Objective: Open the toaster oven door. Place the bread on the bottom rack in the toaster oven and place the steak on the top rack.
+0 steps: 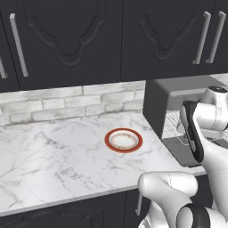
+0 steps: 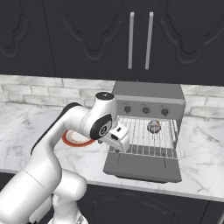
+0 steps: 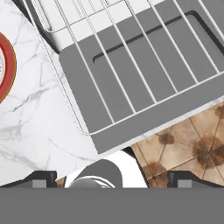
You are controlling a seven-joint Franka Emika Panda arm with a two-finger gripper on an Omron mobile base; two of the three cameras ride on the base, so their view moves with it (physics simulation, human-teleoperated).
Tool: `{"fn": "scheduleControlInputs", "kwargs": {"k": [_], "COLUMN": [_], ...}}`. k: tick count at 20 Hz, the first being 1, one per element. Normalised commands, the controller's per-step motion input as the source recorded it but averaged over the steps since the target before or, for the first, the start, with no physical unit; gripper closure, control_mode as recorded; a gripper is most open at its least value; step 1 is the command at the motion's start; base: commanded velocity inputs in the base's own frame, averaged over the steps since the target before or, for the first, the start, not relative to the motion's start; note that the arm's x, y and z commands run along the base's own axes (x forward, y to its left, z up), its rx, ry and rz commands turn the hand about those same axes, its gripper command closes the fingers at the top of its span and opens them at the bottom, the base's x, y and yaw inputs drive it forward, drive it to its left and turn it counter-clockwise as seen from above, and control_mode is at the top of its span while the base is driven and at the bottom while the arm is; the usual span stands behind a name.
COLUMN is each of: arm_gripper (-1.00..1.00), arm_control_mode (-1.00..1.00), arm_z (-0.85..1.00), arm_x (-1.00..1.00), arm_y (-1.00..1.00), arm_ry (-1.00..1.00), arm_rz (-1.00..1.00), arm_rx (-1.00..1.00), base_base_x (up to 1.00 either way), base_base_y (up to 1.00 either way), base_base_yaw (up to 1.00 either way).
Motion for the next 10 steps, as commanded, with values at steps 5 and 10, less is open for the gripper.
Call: {"fn": "scheduleControlInputs", "kwargs": {"k": [5,10], "arm_gripper": [-1.00,-1.00], "arm_control_mode": [1.00,1.00], "arm_z": [0.00,0.00], "arm_x": [0.00,0.00], "arm_y": [0.00,0.00], "arm_ry": [0.00,0.00], "arm_rz": [0.00,0.00], "arm_rx": [0.00,0.00], "base_base_x": [0.00,-0.24], "base_base_y": [0.00,0.00], "base_base_yaw": [0.00,0.00]}}
